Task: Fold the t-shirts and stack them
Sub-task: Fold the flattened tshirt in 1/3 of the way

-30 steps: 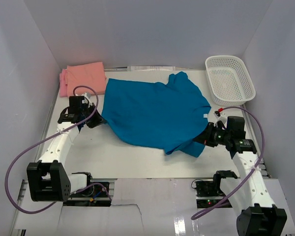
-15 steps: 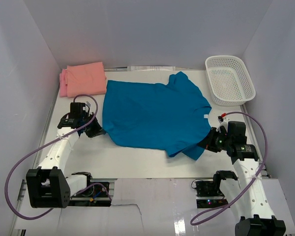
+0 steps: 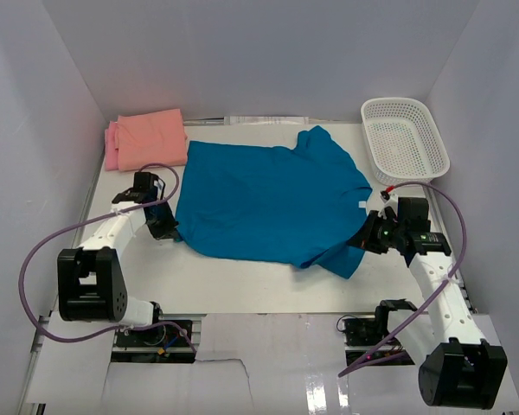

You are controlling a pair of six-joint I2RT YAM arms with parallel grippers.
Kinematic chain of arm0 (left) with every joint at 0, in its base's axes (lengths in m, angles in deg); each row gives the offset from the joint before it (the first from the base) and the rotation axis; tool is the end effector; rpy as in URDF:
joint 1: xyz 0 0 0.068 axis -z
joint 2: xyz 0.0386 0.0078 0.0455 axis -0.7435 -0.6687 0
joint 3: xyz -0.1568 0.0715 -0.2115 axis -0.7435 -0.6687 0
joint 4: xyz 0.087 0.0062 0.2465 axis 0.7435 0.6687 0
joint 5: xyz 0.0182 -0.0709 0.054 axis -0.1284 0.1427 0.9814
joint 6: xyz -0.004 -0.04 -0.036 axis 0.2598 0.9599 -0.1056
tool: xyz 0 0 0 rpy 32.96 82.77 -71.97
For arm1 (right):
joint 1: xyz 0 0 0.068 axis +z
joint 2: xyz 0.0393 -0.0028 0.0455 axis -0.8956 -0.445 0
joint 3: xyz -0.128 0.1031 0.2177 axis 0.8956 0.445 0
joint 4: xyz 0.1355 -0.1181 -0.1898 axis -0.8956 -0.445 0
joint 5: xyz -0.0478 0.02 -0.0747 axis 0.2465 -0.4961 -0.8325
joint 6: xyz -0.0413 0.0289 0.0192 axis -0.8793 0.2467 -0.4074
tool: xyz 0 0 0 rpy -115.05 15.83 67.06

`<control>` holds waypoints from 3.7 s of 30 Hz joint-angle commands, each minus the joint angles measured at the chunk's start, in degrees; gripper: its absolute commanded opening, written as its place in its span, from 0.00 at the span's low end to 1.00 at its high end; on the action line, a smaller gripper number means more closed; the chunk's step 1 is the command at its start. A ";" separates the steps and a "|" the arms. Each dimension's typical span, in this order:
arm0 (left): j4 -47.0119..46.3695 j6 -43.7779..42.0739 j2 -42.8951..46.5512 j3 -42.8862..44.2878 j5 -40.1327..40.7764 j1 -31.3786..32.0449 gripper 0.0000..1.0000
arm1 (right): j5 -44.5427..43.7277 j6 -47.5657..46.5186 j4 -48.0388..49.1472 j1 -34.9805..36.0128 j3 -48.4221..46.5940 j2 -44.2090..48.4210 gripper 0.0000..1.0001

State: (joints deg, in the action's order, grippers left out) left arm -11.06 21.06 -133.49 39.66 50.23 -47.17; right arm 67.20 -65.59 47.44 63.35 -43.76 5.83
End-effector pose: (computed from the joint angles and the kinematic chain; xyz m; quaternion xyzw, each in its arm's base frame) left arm 0.2520 -0.0076 0.1999 -0.2091 0.9634 -0.0908 0.1413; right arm 0.1709 0.0142 0.2376 0.0684 0.9167 0.2480 0.3058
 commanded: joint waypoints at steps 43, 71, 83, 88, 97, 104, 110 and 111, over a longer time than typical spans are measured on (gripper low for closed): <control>-3.26 2.52 -15.99 22.38 4.20 -0.78 0.00 | 2.54 -4.33 10.94 2.95 -36.54 -34.72 0.08; -1.85 2.17 -24.34 29.06 3.32 -0.78 0.00 | 2.62 -3.98 12.25 3.75 -45.16 -48.96 0.08; -1.86 1.73 -26.10 29.59 3.58 -0.78 0.00 | 4.65 -3.63 13.57 3.92 -50.34 -52.83 0.08; -1.68 1.12 -26.89 29.24 2.62 -0.78 0.00 | 1.23 -3.28 11.20 3.92 -52.02 -57.04 0.37; -0.80 3.31 -21.54 28.80 12.01 -0.78 0.98 | -9.15 -2.31 13.57 4.01 -43.27 -48.82 0.84; -1.06 0.07 -15.47 21.96 11.75 -0.34 0.98 | -16.17 -3.02 13.57 6.82 -24.19 -38.16 0.84; -1.85 -1.17 -14.59 18.17 10.80 -0.16 0.98 | -24.36 -1.18 11.73 7.61 -14.33 -32.19 0.73; -2.90 -1.69 -14.59 18.08 9.74 0.10 0.98 | -24.36 -1.08 11.55 7.79 -13.62 -31.83 0.70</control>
State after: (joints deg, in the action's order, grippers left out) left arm -12.54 21.11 -149.95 58.33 61.53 -47.52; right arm 47.96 -67.47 59.25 71.07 -59.24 -28.77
